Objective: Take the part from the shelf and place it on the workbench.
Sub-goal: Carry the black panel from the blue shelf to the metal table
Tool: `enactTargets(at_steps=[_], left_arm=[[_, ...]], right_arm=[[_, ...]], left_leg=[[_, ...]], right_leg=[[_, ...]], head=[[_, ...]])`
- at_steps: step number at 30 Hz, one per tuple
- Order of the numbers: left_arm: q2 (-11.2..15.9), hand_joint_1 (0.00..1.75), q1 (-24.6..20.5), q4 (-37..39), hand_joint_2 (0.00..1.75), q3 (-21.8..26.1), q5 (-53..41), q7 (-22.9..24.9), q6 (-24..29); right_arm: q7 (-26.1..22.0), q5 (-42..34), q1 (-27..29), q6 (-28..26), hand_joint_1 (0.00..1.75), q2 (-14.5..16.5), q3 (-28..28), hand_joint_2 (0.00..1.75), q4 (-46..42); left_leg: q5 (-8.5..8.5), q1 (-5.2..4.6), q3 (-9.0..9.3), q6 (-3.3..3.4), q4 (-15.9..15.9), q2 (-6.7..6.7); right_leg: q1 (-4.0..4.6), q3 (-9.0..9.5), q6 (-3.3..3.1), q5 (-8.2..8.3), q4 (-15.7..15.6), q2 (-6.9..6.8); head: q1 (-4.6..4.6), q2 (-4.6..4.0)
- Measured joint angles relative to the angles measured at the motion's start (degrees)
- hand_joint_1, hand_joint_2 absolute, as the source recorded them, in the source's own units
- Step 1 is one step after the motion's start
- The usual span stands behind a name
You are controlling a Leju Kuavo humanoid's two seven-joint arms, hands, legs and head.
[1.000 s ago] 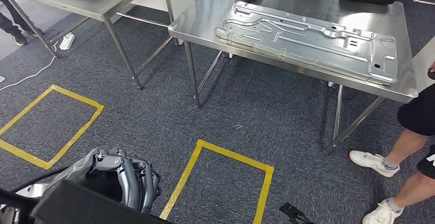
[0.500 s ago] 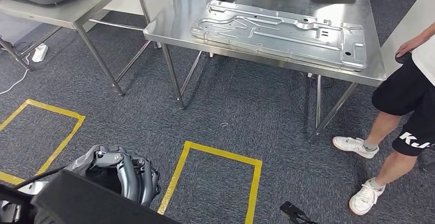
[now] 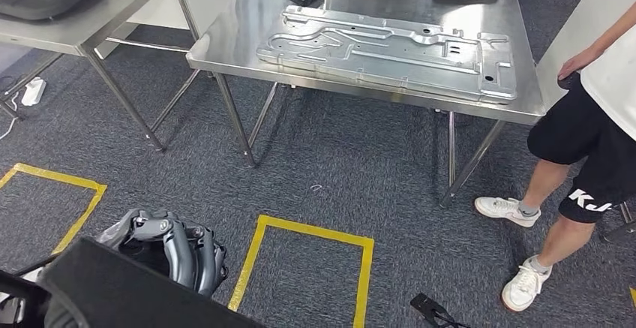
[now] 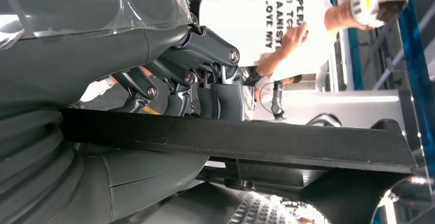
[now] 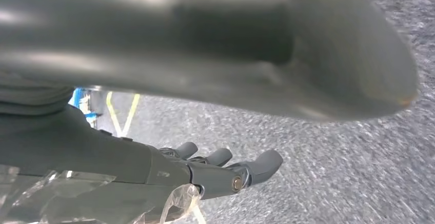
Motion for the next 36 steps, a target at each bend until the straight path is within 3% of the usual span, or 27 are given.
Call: enactTargets(at_steps=[2, 4, 7, 8, 9, 10, 12, 14, 15, 18, 19, 21, 23, 24, 25, 26, 27, 29, 30, 31, 33, 34, 36], left_arm=[[0.02, 1.75, -0.01, -0.05, 1.75, 0.05, 0.0, 0.0, 0.03], [0.03, 1.75, -0.11, -0.1, 1.75, 0.08, 0.05, -0.02, 0.04], [0.04, 1.75, -0.01, -0.12, 1.75, 0.07, 0.24, -0.03, 0.04], [0.04, 1.75, 0.1, -0.12, 1.75, 0.07, 0.28, -0.03, 0.04], [0.04, 1.75, 0.16, -0.12, 1.75, 0.06, 0.32, -0.03, 0.04], [0.04, 1.75, 0.21, -0.12, 1.75, 0.06, 0.34, -0.03, 0.05], [0.05, 1.75, 0.25, -0.11, 1.75, 0.06, 0.35, -0.03, 0.04], [0.09, 1.75, 0.31, -0.1, 1.75, 0.06, 0.34, -0.03, 0.03], [0.11, 1.75, 0.3, -0.1, 1.75, 0.07, 0.34, -0.03, 0.01], [0.13, 1.75, 0.14, -0.13, 1.75, 0.27, 0.34, -0.05, -0.04], [0.15, 1.75, 0.12, -0.14, 1.75, 0.38, 0.34, -0.06, -0.05], [0.21, 1.75, 0.27, -0.13, 1.75, 0.55, 0.35, -0.06, -0.07], [0.33, 1.75, 0.49, -0.12, 1.75, 0.66, 0.35, -0.05, -0.05], [0.38, 1.75, 0.56, -0.12, 1.75, 0.73, 0.35, -0.05, -0.04], [0.43, 1.75, 0.6, -0.12, 1.75, 0.8, 0.35, -0.05, -0.04], [0.46, 1.75, 0.63, -0.12, 1.75, 0.85, 0.35, -0.05, -0.04], [0.49, 1.75, 0.64, -0.12, 1.75, 0.88, 0.35, -0.05, -0.04], [0.58, 1.75, 0.79, -0.1, 1.75, 0.93, 0.35, -0.05, -0.04], [0.61, 1.75, 0.86, -0.11, 1.75, 0.96, 0.35, -0.05, -0.03], [0.64, 1.75, 0.83, -0.12, 1.75, 0.99, 0.35, -0.05, -0.03], [0.65, 1.75, 0.56, -0.23, 1.75, 1.01, 0.34, -0.05, -0.02], [0.66, 1.75, 0.39, -0.3, 1.75, 1.01, 0.34, -0.05, -0.02], [0.67, 1.75, 0.28, -0.39, 1.75, 0.98, 0.35, -0.05, -0.03]], right_arm=[[-0.04, 0.05, 0.05, -0.04, 0.0, -0.13, 0.01, 0.0, 0.01], [-0.11, 0.11, 0.08, -0.05, 0.0, 0.0, 0.05, 0.0, 0.01], [-0.21, 0.52, 0.06, 0.03, 0.0, 0.07, 0.09, 0.0, 0.01], [-0.23, 0.7, 0.12, 0.13, 0.0, 0.05, 0.09, 0.0, 0.01], [-0.27, 0.83, 0.21, 0.22, 0.0, 0.04, 0.09, 0.0, 0.01], [-0.31, 0.93, 0.29, 0.28, 0.0, 0.03, 0.09, 0.0, 0.01], [-0.42, 1.05, 0.45, 0.34, 0.0, 0.1, 0.09, 0.0, 0.02], [-0.56, 1.37, 0.58, 0.51, 0.0, 0.18, 0.08, 0.0, 0.06], [-0.62, 1.56, 0.63, 0.71, 0.0, 0.22, 0.07, 0.0, 0.08], [-0.81, 2.04, 0.65, 1.13, 0.0, 0.16, 0.07, 0.0, 0.09], [-0.86, 2.11, 0.64, 1.13, 0.0, 0.17, 0.07, 0.0, 0.09], [-0.91, 2.11, 0.62, 1.13, 0.0, 0.17, 0.07, 0.0, 0.1], [-0.91, 2.11, 0.68, 1.13, 0.0, 0.17, 0.07, 0.0, 0.12], [-0.91, 2.11, 0.75, 1.13, 0.0, 0.18, 0.07, 0.0, 0.13], [-0.91, 2.11, 0.81, 1.13, 0.0, 0.2, 0.07, 0.0, 0.14], [-0.91, 2.11, 0.87, 1.14, 0.0, 0.21, 0.07, 0.0, 0.15], [-0.91, 2.11, 0.93, 1.14, 0.0, 0.27, 0.07, 0.0, 0.15], [-0.91, 2.11, 0.96, 1.14, 0.0, 0.43, 0.07, 0.0, 0.2], [-0.91, 2.11, 0.89, 1.08, 0.0, 0.47, 0.07, 0.0, 0.22], [-0.91, 2.1, 0.78, 1.0, 0.0, 0.46, 0.07, 0.0, 0.23], [-0.91, 2.09, 0.52, 0.76, 0.0, 0.41, 0.07, 0.0, 0.22], [-0.92, 2.08, 0.43, 0.65, 0.0, 0.44, 0.08, 0.0, 0.21], [-0.95, 2.08, 0.27, 0.38, 0.0, 0.47, 0.1, 0.0, 0.2]], left_leg=[[-0.46, 0.04, 0.81, 0.46, -0.5, 0.06], [-0.93, 0.48, 2.33, 1.05, -1.02, 0.16], [-2.05, 0.87, 3.77, 1.18, -1.24, 0.19], [-2.53, 1.03, 4.27, 1.01, -1.24, 0.13], [-3.1, 1.25, 4.91, 0.74, -1.23, 0.06], [-3.73, 1.51, 5.71, 0.39, -1.22, 0.02], [-5.27, 1.93, 7.35, -0.54, -1.18, 0.06], [-6.61, 2.01, 8.23, -1.56, -1.16, 0.09], [-7.03, 1.98, 8.49, -2.08, -1.21, 0.08], [-7.08, 2.28, 8.78, -3.06, -0.08, 0.0], [-6.86, 2.39, 7.58, -3.23, 2.24, -0.02], [-7.7, 2.41, 2.74, -3.59, 9.9, -0.01], [-11.38, 2.17, -2.69, -3.51, 16.1, -0.01], [-13.12, 1.93, -4.54, -3.2, 16.97, -0.01], [-13.83, 1.57, -5.58, -2.71, 16.1, 0.01], [-12.79, 1.08, -5.9, -1.99, 13.59, 0.13], [-9.75, 0.49, -5.77, -1.14, 10.03, 0.39], [-1.48, -0.56, -5.02, 0.33, 3.68, 0.75], [1.38, -0.85, -4.59, 0.72, 1.97, 0.75], [2.58, -0.94, -4.16, 0.95, 1.3, 0.56], [2.26, -0.73, -2.86, 1.33, 0.63, 0.18], [2.0, -0.58, -2.07, 1.64, 0.22, 0.04], [1.4, -0.34, -0.45, 2.11, -0.48, -0.19]], right_leg=[[-0.2, 0.35, 0.56, -0.03, 0.66, -0.09], [-0.16, -0.78, 1.01, -1.05, 3.79, -0.52], [-0.51, -7.63, 1.61, -4.67, 14.38, -0.92], [-0.73, -9.7, 1.95, -5.24, 16.71, -0.94], [-0.97, -10.77, 2.35, -4.81, 16.97, -0.99], [-1.24, -10.76, 2.79, -3.36, 15.09, -1.12], [-1.93, -8.87, 3.69, 2.35, 7.2, -1.86], [-2.1, -7.57, 3.59, 5.73, 1.81, -2.51], [-2.02, -7.51, 3.1, 5.98, 1.08, -2.69], [-1.75, -6.59, 1.25, 4.6, 1.26, -2.75], [-1.72, -5.99, 0.83, 4.19, 1.21, -2.8], [-1.61, -4.69, 0.27, 3.16, 1.1, -2.88], [-1.29, -3.12, 0.1, 1.83, 1.01, -3.04], [-1.08, -2.18, 0.05, 1.09, 0.97, -3.15], [-0.91, -1.15, 0.03, 0.31, 0.92, -3.27], [-0.78, -0.07, 0.01, -0.48, 0.88, -3.44], [-0.69, 0.88, 0.01, -1.26, 0.78, -3.61], [-0.4, 2.56, 0.24, -2.7, 0.56, -3.82], [-0.28, 3.21, 0.47, -3.21, 0.28, -3.86], [-0.15, 3.82, 0.76, -3.4, 0.13, -3.9], [-0.14, 4.21, 1.33, -3.08, 0.78, -3.87], [-0.16, 3.51, 1.52, -2.7, 2.58, -3.61], [-0.26, -0.28, 1.77, -3.22, 9.05, -2.86]], head=[[0.01, 0.0], [0.1, 0.0], [0.25, 0.0], [0.27, 0.0], [0.3, 0.0], [0.32, 0.0], [0.4, -0.01], [0.44, -0.01], [0.42, -0.01], [0.24, 0.0], [0.19, 0.0], [0.1, 0.0], [0.04, 0.0], [0.03, 0.0], [0.02, 0.0], [0.0, 0.0], [-0.01, 0.0], [-0.01, 0.0], [-0.02, 0.0], [-0.01, 0.0], [-0.01, 0.0], [0.01, 0.0], [0.05, 0.0]])
